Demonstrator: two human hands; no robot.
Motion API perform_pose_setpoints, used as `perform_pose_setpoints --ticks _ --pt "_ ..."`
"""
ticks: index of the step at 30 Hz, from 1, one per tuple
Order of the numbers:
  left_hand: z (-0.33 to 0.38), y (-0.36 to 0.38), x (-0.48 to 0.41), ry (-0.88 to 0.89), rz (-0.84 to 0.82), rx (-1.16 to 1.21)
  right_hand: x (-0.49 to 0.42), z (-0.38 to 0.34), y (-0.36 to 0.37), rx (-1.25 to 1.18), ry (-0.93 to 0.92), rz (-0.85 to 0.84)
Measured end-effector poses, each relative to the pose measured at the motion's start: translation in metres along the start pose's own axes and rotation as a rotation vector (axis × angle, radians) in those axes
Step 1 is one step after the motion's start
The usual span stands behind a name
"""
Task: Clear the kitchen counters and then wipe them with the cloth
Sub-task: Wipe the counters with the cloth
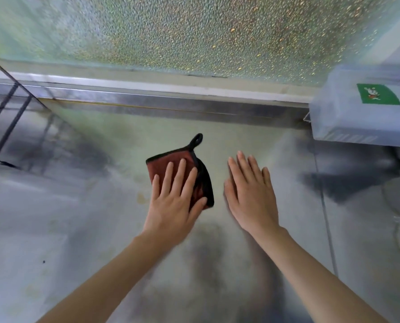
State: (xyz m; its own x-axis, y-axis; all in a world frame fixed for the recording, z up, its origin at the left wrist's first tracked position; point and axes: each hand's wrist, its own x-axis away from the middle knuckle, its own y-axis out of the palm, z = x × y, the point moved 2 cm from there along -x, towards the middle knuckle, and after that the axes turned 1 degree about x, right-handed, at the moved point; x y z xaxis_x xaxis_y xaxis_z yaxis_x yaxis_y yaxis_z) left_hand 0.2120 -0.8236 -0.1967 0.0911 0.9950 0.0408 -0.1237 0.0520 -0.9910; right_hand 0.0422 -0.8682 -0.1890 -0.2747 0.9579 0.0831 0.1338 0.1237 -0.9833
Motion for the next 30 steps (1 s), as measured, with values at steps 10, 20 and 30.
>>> perform_pose_setpoints --ticks 10,20,30 --pt "-0.029 -0.012 -0.072 -0.294 -0.019 0.137 -0.001 0.001 0.004 0.03 0.014 -0.004" --pt "0.05 0.005 0.067 0.199 -0.009 0.046 0.0 0.001 0.001 -0.034 -0.016 0.037" --pt "0.02 0.002 0.047 -0.039 0.026 0.005 0.023 -0.01 -0.004 -0.063 0.029 -0.006"
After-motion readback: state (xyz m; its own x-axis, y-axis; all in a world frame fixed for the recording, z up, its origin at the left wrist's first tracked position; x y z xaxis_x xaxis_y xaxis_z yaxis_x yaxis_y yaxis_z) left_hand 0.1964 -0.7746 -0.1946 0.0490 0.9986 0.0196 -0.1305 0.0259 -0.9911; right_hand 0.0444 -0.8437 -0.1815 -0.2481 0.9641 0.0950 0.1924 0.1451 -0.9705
